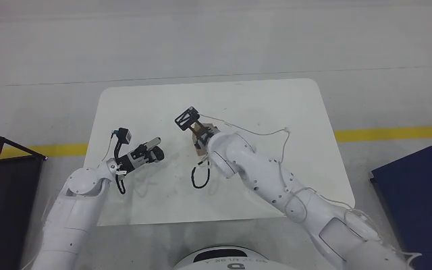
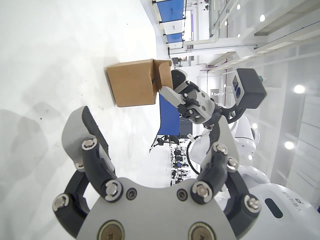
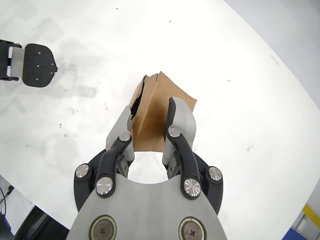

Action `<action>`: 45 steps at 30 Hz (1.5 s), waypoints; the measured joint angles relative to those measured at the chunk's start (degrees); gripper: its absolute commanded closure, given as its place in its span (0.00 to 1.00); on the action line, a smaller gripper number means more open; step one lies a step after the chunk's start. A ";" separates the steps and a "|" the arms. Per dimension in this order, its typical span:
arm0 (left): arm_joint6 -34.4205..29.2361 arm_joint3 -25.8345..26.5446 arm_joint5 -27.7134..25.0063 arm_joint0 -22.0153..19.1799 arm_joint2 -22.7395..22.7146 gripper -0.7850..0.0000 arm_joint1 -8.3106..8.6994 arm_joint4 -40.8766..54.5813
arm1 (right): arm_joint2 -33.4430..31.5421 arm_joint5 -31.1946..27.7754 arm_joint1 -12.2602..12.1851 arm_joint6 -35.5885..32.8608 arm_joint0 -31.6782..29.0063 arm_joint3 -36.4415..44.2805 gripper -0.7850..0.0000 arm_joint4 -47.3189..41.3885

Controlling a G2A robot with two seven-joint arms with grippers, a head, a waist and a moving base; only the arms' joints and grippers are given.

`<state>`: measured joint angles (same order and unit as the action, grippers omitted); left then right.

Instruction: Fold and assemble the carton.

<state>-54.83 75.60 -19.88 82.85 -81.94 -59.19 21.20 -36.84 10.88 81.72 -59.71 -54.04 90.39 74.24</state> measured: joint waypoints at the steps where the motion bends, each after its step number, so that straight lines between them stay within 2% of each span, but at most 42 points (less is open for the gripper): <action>1: 0.00 0.00 0.00 0.00 0.00 0.00 0.00 0.00 | 0.22 -0.09 0.00 -0.52 -0.07 0.46 1.00 1.25; 8: 0.00 0.00 0.00 0.00 0.00 0.00 0.00 0.00 | 1.53 -1.43 0.06 -6.40 -0.54 2.01 1.00 11.24; 14: 0.00 0.00 0.00 0.00 0.00 0.00 0.00 0.00 | 1.69 -3.04 0.36 -9.57 -1.65 4.61 1.00 15.39; 15: 0.00 0.00 0.00 0.00 0.00 0.00 0.00 0.00 | 1.74 -3.19 0.45 -9.92 -1.97 5.06 0.82 15.49; 16: 0.00 0.00 0.00 0.00 0.00 0.00 0.00 0.00 | 1.83 -3.29 0.54 -10.18 -2.31 5.49 0.39 15.55; 17: 0.00 0.00 0.00 0.00 0.00 0.00 0.00 0.00 | 1.97 -3.31 0.68 -10.45 -2.72 5.91 0.09 15.79; 22: 0.00 0.00 0.00 0.00 0.00 0.00 0.00 0.00 | 2.09 -3.60 1.34 -9.98 -4.20 6.33 0.08 14.34; 23: 0.00 0.00 0.00 0.00 0.00 0.00 0.00 0.00 | 1.90 -3.59 1.48 -9.51 -4.47 6.22 0.01 13.84; 24: 0.00 0.00 0.00 0.00 0.00 0.00 0.00 0.00 | 1.79 -3.48 1.58 -9.21 -4.66 6.17 0.00 13.78; 28: 0.00 0.00 0.00 0.00 0.00 0.00 0.00 0.00 | 1.34 -1.52 1.95 -5.95 -6.35 7.99 0.00 13.86; 31: 0.00 0.00 0.00 0.00 0.00 0.00 0.00 0.00 | -0.57 -0.69 1.96 -0.03 -8.90 10.39 0.00 10.03; 33: 0.00 0.00 0.00 0.00 0.00 0.00 0.00 0.00 | -3.24 -0.19 1.74 4.97 -10.75 11.96 0.12 6.58; 35: 0.00 0.00 0.00 0.00 0.00 0.00 0.00 0.00 | -5.72 0.68 1.40 9.09 -12.51 13.42 0.43 5.28; 36: 0.00 0.00 0.00 0.00 0.00 0.00 0.00 0.00 | -7.03 1.00 1.15 11.21 -13.70 14.25 0.51 5.48; 39: 0.00 0.00 0.00 0.00 0.00 0.00 0.00 0.00 | -9.80 0.75 0.68 15.20 -16.37 15.85 0.60 4.55; 45: 0.00 0.00 0.00 0.00 0.00 0.00 0.00 0.00 | -14.12 -3.23 0.15 19.13 -18.47 12.95 0.58 -0.15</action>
<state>-54.83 75.60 -19.88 82.85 -81.94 -59.19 21.20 -50.97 7.66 81.87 -40.58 -72.50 103.34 74.09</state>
